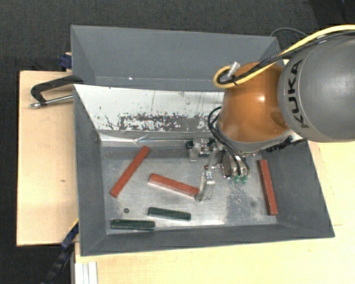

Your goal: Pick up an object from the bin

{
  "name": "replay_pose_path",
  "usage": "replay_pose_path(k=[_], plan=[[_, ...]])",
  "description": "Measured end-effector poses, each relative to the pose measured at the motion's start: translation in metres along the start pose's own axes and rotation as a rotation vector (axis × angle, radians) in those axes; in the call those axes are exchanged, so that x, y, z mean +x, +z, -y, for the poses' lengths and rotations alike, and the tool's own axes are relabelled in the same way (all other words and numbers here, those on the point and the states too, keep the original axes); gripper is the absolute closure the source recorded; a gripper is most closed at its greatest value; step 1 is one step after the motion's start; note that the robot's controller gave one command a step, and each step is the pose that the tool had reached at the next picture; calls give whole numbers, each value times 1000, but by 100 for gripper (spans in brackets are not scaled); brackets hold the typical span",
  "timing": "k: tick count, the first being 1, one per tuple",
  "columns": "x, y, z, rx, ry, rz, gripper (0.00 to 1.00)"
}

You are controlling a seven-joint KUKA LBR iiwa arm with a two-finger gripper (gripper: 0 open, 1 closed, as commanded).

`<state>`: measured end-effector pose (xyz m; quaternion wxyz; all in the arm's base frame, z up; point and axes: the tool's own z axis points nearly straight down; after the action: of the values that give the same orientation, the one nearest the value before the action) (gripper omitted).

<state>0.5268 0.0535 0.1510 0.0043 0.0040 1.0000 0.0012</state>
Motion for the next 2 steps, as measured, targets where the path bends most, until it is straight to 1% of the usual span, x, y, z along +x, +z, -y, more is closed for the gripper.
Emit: replay_pose_path(k=[1, 2], plan=[[19, 60, 3, 1, -96, -6, 0], [28, 80, -26, 0, -159, -9, 100]])
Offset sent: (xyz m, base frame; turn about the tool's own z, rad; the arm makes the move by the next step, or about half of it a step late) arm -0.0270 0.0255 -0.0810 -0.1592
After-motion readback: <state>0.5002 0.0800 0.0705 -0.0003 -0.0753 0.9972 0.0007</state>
